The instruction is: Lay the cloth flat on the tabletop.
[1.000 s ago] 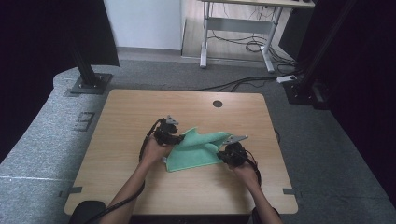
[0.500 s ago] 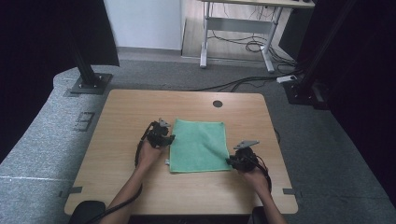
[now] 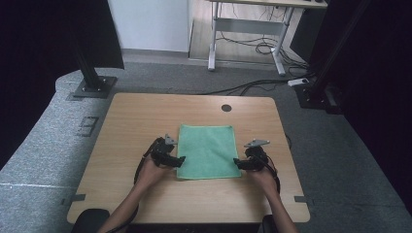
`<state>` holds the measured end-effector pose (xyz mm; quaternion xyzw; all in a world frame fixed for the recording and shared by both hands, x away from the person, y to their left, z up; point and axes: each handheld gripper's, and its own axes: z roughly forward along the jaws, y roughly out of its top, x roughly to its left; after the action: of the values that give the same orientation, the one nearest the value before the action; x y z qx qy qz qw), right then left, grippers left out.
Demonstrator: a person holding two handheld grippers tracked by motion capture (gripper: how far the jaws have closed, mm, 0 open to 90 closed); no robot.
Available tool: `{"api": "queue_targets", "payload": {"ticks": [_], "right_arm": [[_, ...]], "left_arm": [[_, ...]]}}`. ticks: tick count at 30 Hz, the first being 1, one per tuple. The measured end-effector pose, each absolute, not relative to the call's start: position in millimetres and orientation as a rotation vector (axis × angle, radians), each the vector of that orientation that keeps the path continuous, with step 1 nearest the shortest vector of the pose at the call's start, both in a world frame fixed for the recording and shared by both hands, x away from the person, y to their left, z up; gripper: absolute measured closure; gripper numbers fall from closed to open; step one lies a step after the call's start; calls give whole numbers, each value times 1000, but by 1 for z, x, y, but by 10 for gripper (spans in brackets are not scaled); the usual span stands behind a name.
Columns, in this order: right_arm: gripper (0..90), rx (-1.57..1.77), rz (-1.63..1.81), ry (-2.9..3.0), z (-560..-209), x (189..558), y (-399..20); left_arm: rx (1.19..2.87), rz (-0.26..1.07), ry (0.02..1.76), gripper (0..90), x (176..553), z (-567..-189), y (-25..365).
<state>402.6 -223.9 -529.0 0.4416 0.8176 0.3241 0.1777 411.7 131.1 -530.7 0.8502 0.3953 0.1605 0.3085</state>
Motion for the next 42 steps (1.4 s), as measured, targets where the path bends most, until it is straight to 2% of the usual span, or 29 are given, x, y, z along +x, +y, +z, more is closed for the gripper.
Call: {"api": "queue_targets", "payload": {"ticks": [2, 6, 10, 14, 24, 35, 42], "right_arm": [[286, 1254, 880, 2318, -537, 405, -223], [277, 1253, 857, 2317, -541, 404, -223], [270, 1230, 859, 2334, -541, 398, -218], [240, 1208, 899, 2350, -544, 392, -206], [241, 1171, 903, 2357, -544, 386, -186], [228, 1210, 948, 2352, -546, 386, -190], [162, 1206, 974, 2345, -537, 384, -200]], "left_arm": [[2274, 472, 1063, 145, 409, -538, 132], [2234, 455, 1091, 144, 408, -541, 137], [2238, 505, 1105, 144, 407, -540, 144], [2210, 472, 1147, 144, 406, -541, 161], [2178, 435, 1176, 143, 399, -543, 183], [2144, 413, 1158, 139, 395, -543, 184], [2155, 422, 1060, 130, 379, -526, 186]]}}
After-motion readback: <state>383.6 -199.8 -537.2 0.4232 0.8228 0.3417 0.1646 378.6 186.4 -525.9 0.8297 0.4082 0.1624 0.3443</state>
